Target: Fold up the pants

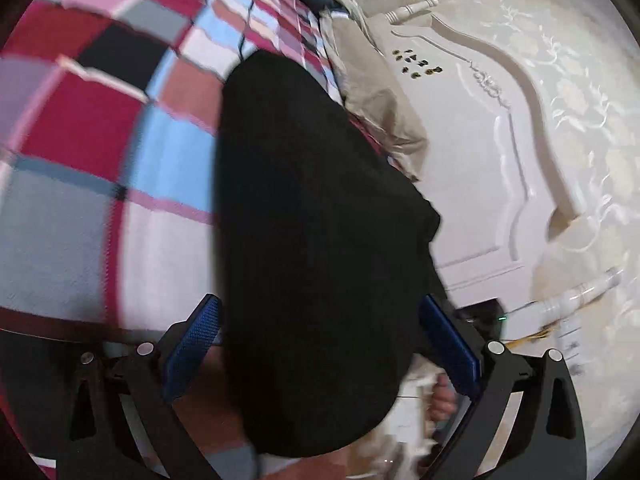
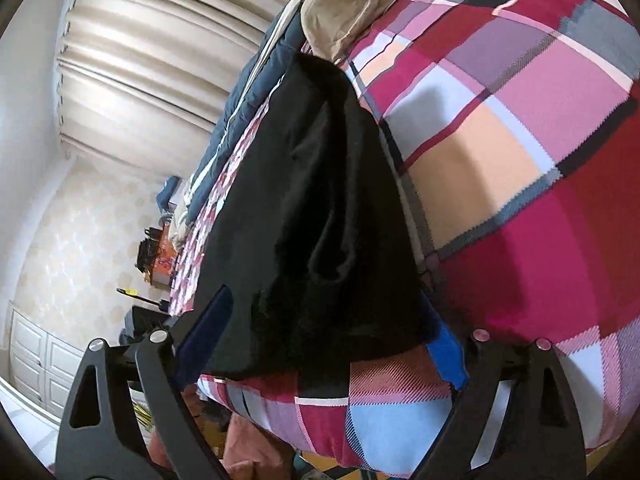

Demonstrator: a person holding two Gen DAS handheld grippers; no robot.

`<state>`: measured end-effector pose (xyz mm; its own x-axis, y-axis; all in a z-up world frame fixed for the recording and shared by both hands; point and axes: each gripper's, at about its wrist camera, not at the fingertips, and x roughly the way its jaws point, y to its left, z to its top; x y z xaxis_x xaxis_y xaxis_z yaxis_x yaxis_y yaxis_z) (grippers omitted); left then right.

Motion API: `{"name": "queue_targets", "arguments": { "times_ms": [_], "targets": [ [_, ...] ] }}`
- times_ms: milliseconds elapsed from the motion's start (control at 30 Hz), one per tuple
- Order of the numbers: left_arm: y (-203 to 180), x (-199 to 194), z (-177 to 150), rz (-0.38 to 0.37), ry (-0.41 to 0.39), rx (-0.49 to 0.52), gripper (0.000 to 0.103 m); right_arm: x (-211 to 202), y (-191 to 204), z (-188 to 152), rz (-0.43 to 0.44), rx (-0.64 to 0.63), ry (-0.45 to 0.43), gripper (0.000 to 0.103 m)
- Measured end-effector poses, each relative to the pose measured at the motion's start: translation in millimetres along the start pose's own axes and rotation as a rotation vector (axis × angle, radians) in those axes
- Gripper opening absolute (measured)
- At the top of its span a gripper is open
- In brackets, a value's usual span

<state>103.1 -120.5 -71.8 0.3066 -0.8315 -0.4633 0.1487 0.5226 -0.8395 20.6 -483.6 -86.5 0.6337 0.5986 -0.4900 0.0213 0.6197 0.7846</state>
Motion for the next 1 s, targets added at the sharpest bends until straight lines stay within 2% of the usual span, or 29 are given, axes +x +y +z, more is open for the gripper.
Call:
{"name": "queue_targets", "arguments": {
  "times_ms": [100,133,167,233,367,700,1000],
  "targets": [
    [-0.1,5.5,1.0,0.014,0.001,-0.007,0.097,3.1,1.9,-0.6,-0.030,-0.022,0.008,0.086],
    [-1.7,5.8,0.5,0.020,-0.007,0.000,0.095,4.5,1.7,-0.1,-0.051,-0.029,0.014,0.077],
    [-2.5,5.7,0.3,0.043,-0.010,0.007,0.077,6.1,0.6,-1.3,-0.069,-0.034,0.017,0.068],
    [-1.0,10.2,-0.4,0.128,0.006,0.030,0.058,8.3,-1.6,-1.1,-0.058,-0.032,0.024,0.059],
    [-3.4,8.8,-2.2,0.176,0.005,0.091,0.048,10.8,-0.9,-1.8,-0.044,-0.030,0.023,0.050],
    [-8.3,-7.0,-3.3,0.270,-0.049,0.143,0.043,24.3,13.6,-7.0,-0.029,-0.042,0.030,0.046],
    [14.6,-59.7,-1.2,0.333,-0.129,0.132,0.043,70.5,47.2,-21.3,0.027,-0.074,0.097,0.046]
  ]
}}
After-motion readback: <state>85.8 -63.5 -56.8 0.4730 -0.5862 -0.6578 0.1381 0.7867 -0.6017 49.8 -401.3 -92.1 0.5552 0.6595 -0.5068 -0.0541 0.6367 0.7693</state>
